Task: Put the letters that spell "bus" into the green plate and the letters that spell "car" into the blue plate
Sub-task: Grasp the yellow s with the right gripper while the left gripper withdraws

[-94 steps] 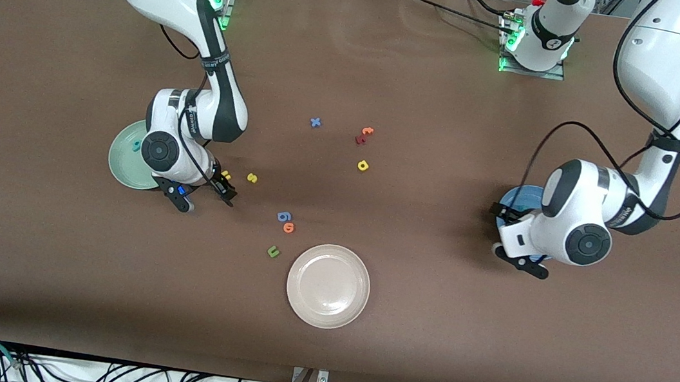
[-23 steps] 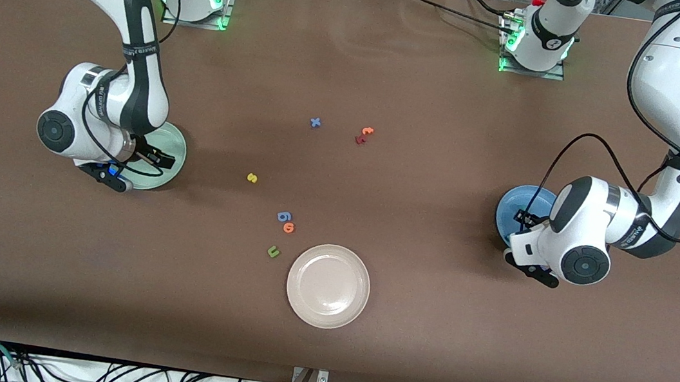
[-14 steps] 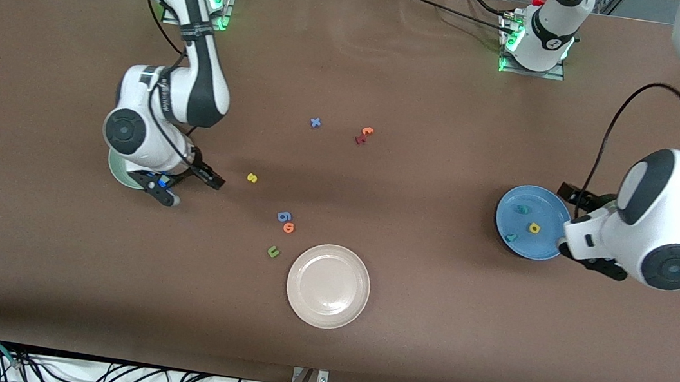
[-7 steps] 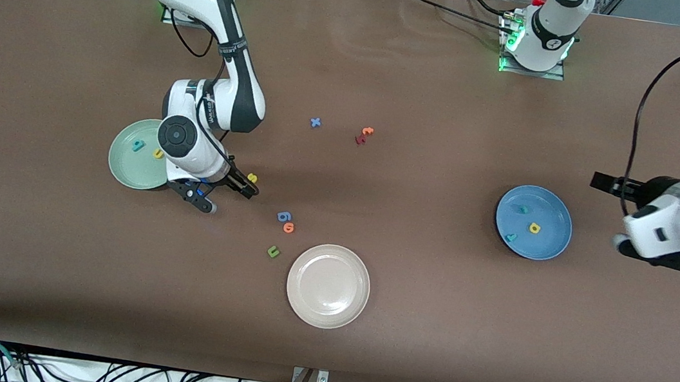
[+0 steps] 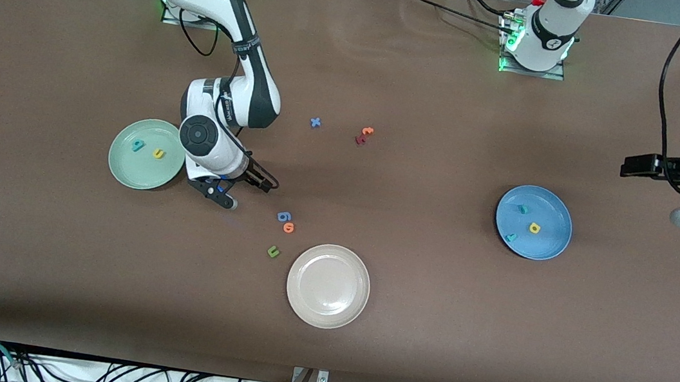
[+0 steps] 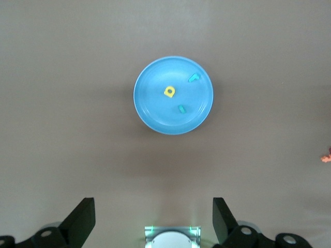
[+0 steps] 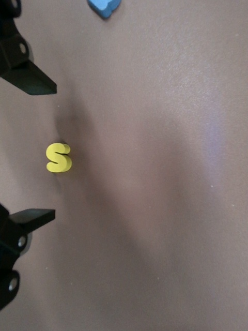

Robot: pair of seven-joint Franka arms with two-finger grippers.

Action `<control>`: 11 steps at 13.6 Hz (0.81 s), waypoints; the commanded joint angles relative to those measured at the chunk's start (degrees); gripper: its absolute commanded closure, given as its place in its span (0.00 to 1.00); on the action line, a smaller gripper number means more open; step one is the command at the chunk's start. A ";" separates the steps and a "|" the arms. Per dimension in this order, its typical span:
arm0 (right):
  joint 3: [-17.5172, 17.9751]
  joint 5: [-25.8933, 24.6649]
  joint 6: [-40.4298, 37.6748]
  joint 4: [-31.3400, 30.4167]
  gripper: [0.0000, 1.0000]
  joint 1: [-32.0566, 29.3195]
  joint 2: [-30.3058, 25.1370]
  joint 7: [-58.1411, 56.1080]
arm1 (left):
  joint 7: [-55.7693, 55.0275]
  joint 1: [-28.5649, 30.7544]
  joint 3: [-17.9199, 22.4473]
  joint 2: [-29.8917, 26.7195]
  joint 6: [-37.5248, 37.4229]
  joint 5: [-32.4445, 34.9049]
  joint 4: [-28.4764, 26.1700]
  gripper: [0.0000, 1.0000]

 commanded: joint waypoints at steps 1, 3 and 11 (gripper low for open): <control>-0.08 1.27 3.27 -1.58 0.06 0.05 0.54 -2.50 | -0.47 -0.91 1.32 -7.98 4.56 -1.58 -7.57 0.00; 0.00 1.27 4.78 -2.38 0.10 0.05 0.80 -2.50 | -0.64 -1.78 1.58 -9.74 4.65 -1.58 -7.83 0.00; 0.44 1.36 4.87 -2.73 0.34 0.05 0.80 -2.15 | -0.47 -4.53 4.31 -13.27 14.49 -1.57 -14.86 0.00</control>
